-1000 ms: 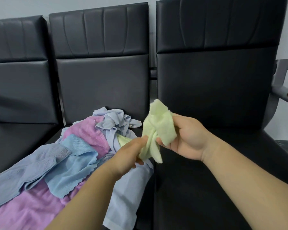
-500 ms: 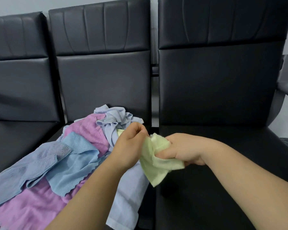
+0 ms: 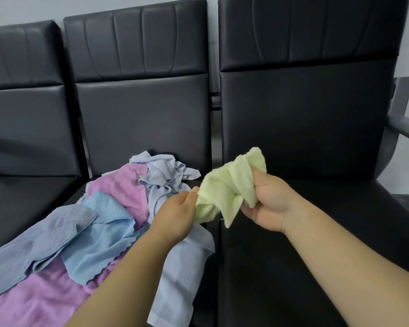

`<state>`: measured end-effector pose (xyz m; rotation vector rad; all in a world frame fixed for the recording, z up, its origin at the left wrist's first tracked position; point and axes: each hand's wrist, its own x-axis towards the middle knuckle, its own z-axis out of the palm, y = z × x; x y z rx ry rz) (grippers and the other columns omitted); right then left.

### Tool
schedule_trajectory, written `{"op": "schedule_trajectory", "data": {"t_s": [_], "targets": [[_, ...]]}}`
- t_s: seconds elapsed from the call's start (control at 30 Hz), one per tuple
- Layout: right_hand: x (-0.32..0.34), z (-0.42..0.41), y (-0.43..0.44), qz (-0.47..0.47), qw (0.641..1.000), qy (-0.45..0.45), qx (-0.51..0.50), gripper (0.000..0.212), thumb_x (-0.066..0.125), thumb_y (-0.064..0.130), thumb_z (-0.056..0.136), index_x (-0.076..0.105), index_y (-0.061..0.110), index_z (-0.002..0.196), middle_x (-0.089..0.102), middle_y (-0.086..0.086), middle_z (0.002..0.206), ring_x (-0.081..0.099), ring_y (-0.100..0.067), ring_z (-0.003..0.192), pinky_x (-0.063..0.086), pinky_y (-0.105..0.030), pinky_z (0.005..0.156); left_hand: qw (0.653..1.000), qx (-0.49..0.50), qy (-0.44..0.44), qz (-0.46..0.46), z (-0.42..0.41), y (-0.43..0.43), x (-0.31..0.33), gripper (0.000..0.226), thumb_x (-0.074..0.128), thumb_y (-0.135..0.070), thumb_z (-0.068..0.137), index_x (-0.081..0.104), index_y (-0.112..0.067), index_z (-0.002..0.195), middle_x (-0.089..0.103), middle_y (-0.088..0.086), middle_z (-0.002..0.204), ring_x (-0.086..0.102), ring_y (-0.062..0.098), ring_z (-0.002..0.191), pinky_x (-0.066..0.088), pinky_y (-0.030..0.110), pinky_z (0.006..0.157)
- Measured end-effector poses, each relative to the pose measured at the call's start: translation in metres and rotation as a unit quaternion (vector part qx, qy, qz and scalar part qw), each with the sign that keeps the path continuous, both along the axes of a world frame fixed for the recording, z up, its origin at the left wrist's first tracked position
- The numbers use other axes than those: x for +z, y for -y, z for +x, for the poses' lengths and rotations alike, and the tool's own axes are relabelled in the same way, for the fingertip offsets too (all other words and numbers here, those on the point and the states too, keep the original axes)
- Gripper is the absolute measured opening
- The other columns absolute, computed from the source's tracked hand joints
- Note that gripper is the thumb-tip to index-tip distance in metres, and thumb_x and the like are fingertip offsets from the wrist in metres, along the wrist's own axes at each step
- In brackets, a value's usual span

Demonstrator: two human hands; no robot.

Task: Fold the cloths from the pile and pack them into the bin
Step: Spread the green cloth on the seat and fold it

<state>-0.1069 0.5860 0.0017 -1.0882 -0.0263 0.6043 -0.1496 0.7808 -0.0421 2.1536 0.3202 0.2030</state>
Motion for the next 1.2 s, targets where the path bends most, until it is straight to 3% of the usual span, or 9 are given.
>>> {"op": "schedule_trajectory", "data": {"t_s": [0.1,0.23,0.33,0.47,0.57,0.67,0.9,1.03,1.2], "targets": [[0.001,0.002,-0.006,-0.089,0.995,0.035,-0.036,0.034,0.078,0.038,0.09,0.076,0.011,0.111,0.079,-0.009,0.109,0.076,-0.025,0.105,0.056,-0.042,0.102,0.994,0.013,0.005,-0.107,-0.003,0.007,0.01,0.055,0.043,-0.056,0.099,0.059,-0.007,0.082,0.058,-0.002,0.073,0.051,0.015,0.069,0.047,0.037,0.068],[-0.001,0.002,-0.011,-0.306,0.943,0.129,-0.017,0.024,0.074,0.033,0.09,0.074,0.019,0.11,0.08,-0.002,0.096,0.078,-0.019,0.085,0.061,-0.031,0.066,0.977,-0.064,-0.022,-0.2,-0.008,0.012,0.018,0.049,0.048,-0.06,0.096,0.045,-0.018,0.071,0.04,-0.009,0.059,0.038,0.008,0.051,0.033,0.021,0.05],[-0.006,0.003,-0.015,-0.277,0.956,0.092,0.015,0.025,0.066,0.027,0.094,0.07,0.017,0.116,0.078,-0.005,0.106,0.076,-0.023,0.094,0.062,-0.038,0.08,0.987,-0.132,-0.03,-0.082,-0.008,0.011,0.004,0.042,0.069,-0.057,0.084,0.057,-0.018,0.08,0.051,-0.016,0.064,0.048,0.005,0.06,0.042,0.022,0.06],[-0.008,0.003,-0.014,-0.146,0.987,0.005,0.069,0.041,0.066,0.04,0.093,0.069,0.015,0.125,0.075,-0.007,0.112,0.063,-0.022,0.094,0.05,-0.036,0.086,0.993,-0.11,0.006,-0.048,-0.008,0.005,0.0,0.03,0.076,-0.036,0.088,0.058,-0.013,0.087,0.051,-0.015,0.064,0.047,0.006,0.061,0.041,0.025,0.06],[-0.01,0.004,-0.012,-0.191,0.976,0.037,0.101,0.055,0.076,0.052,0.084,0.065,0.022,0.128,0.078,-0.004,0.113,0.073,-0.018,0.09,0.053,-0.031,0.075,0.989,-0.124,0.027,-0.077,-0.01,0.006,0.005,0.024,0.079,-0.028,0.083,0.057,-0.017,0.086,0.056,-0.012,0.068,0.05,0.005,0.062,0.043,0.023,0.058],[-0.011,0.001,-0.008,-0.246,0.957,0.044,0.144,0.043,0.079,0.042,0.086,0.069,0.019,0.12,0.079,-0.004,0.098,0.073,-0.018,0.08,0.052,-0.029,0.068,0.977,-0.1,0.034,-0.186,-0.009,0.002,0.008,0.014,0.057,-0.019,0.071,0.058,-0.016,0.084,0.052,0.001,0.074,0.044,0.015,0.068,0.036,0.028,0.059],[-0.01,-0.005,-0.003,-0.359,0.899,0.003,0.251,0.041,0.087,0.026,0.082,0.075,0.009,0.117,0.08,-0.007,0.107,0.077,-0.025,0.103,0.061,-0.039,0.091,0.978,-0.069,-0.022,-0.198,-0.008,0.004,-0.001,0.028,0.041,-0.019,0.071,0.064,-0.018,0.088,0.06,-0.005,0.072,0.049,0.017,0.065,0.043,0.031,0.06],[-0.014,-0.004,0.001,-0.257,0.946,0.026,0.196,0.041,0.083,0.021,0.081,0.073,0.006,0.119,0.078,-0.013,0.112,0.075,-0.03,0.108,0.057,-0.046,0.099,0.985,-0.054,-0.061,-0.15,-0.007,-0.003,-0.009,0.034,0.041,-0.028,0.102,0.065,-0.01,0.087,0.06,-0.002,0.072,0.055,0.015,0.067,0.045,0.03,0.066],[-0.021,-0.002,-0.002,0.008,0.996,-0.023,0.081,0.049,0.066,0.029,0.085,0.071,0.01,0.13,0.072,-0.017,0.128,0.072,-0.029,0.106,0.058,-0.042,0.092,0.99,0.038,-0.062,-0.12,-0.002,-0.015,-0.017,0.047,0.036,-0.051,0.105,0.064,-0.015,0.095,0.067,0.004,0.086,0.063,0.022,0.071,0.046,0.031,0.067]]}}
